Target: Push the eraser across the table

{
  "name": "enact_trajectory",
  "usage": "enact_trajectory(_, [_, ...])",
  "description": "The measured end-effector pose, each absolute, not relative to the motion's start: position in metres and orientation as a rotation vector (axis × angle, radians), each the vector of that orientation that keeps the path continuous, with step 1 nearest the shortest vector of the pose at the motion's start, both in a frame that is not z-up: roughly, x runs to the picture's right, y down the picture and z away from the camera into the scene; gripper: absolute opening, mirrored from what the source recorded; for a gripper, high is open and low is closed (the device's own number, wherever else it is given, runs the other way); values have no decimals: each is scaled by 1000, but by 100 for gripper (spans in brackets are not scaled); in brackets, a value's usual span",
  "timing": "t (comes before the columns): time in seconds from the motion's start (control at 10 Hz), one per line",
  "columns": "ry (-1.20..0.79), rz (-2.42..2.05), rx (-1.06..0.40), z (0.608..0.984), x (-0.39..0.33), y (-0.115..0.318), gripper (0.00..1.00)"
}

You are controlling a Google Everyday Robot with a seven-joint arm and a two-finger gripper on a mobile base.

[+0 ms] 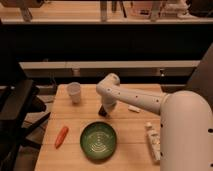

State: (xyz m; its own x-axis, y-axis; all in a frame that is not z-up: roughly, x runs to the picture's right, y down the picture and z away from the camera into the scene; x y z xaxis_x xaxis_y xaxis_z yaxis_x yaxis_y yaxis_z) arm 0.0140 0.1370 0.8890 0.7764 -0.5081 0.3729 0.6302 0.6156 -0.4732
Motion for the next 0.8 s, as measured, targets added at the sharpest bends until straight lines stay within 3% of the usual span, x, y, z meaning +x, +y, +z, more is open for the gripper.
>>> enact_trajectory(0.8, [-249, -794, -629, 879, -22, 146, 2])
